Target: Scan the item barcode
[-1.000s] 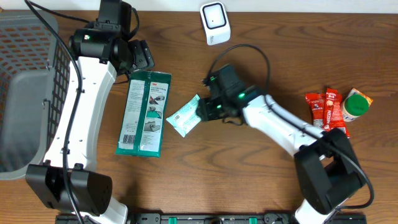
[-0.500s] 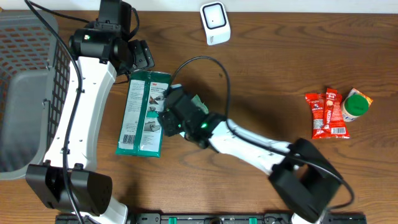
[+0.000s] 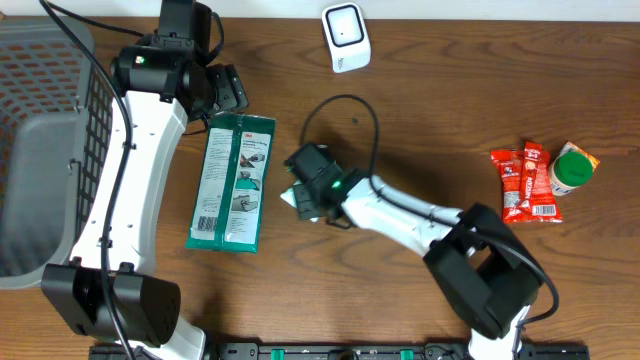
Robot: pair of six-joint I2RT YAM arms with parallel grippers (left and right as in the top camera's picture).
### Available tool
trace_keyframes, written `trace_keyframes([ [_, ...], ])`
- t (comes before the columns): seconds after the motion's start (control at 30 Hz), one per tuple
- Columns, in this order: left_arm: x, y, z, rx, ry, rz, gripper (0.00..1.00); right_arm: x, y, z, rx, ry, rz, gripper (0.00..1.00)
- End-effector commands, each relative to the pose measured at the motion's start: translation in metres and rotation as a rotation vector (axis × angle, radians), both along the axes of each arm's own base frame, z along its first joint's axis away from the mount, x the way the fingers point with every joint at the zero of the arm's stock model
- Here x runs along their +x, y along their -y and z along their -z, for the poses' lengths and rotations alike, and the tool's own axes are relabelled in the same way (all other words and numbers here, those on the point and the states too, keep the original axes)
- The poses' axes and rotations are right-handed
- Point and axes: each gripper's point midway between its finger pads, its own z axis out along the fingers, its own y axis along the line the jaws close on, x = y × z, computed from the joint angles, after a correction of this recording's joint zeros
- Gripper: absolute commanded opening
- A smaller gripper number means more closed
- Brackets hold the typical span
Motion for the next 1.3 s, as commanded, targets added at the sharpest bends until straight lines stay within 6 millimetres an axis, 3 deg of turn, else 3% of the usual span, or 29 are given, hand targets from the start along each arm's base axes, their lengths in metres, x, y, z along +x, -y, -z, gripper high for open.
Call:
trace_keyframes([
  [0.0, -0.001, -0.004, -0.005, 0.015, 0.012, 0.003, 0.86, 0.012, 0.043, 0.003, -0.087, -0.013, 0.008, 0.60],
  [0.17, -0.001, -0.004, -0.005, 0.015, 0.012, 0.003, 0.86, 0.020, 0.071, -0.021, -0.107, -0.005, -0.005, 0.61],
  [0.3, -0.001, -0.004, -0.005, 0.016, 0.012, 0.003, 0.86, 0.026, 0.084, -0.056, -0.087, 0.055, -0.016, 0.65],
  [0.5, -0.001, -0.004, -0.005, 0.015, 0.012, 0.003, 0.86, 0.034, 0.127, -0.119, -0.028, 0.145, 0.086, 0.62],
  [0.63, -0.001, -0.004, -0.005, 0.015, 0.012, 0.003, 0.86, 0.034, 0.149, -0.144, 0.037, 0.161, 0.142, 0.63],
  [0.83, -0.001, -0.004, -0.005, 0.015, 0.012, 0.003, 0.86, 0.031, 0.168, -0.144, 0.053, 0.121, 0.188, 0.66],
  [0.97, -0.001, -0.004, -0.005, 0.015, 0.012, 0.003, 0.86, 0.031, 0.167, -0.139, 0.048, 0.104, 0.179, 0.68],
  [1.27, -0.001, -0.004, -0.005, 0.015, 0.012, 0.003, 0.86, 0.015, 0.122, -0.122, 0.211, -0.034, 0.063, 0.76],
])
